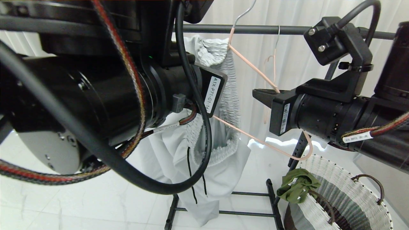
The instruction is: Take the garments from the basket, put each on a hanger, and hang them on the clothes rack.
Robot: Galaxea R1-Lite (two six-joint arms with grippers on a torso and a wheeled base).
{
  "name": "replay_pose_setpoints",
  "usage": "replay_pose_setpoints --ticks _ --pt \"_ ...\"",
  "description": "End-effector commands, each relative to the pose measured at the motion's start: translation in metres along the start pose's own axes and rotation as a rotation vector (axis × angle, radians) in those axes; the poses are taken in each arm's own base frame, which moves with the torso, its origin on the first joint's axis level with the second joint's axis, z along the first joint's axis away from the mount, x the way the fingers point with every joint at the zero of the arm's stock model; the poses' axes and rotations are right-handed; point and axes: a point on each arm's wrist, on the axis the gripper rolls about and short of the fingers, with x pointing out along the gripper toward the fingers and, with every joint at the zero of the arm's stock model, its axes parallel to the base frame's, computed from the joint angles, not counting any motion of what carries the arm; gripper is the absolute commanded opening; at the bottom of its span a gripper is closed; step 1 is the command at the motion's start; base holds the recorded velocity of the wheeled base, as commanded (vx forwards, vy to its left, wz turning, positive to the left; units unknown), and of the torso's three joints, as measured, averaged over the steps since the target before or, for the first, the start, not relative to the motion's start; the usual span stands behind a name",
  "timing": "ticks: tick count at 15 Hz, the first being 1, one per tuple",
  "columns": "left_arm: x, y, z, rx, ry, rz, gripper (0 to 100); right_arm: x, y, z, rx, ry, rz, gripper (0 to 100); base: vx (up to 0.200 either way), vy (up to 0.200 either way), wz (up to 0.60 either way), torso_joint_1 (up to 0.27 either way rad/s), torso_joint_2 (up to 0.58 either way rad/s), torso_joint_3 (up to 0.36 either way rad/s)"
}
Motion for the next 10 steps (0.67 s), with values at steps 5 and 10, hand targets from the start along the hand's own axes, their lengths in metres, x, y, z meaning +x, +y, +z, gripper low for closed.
replay_pose_setpoints --ticks 5,10 --pt "0.001 -0.002 -0.003 0.000 -0.002 -0.019 100 0.000 0.001 0.004 -0.014 -0.051 0.000 0 0.000 0.000 0.00 0.000 0.00 0.000" --pt "-0.019 0.009 -0.017 -0.015 -0.028 -0.019 100 0.001 -0.010 0.006 -0.018 -0.057 -0.035 0 0.000 0.000 0.00 0.000 0.00 0.000"
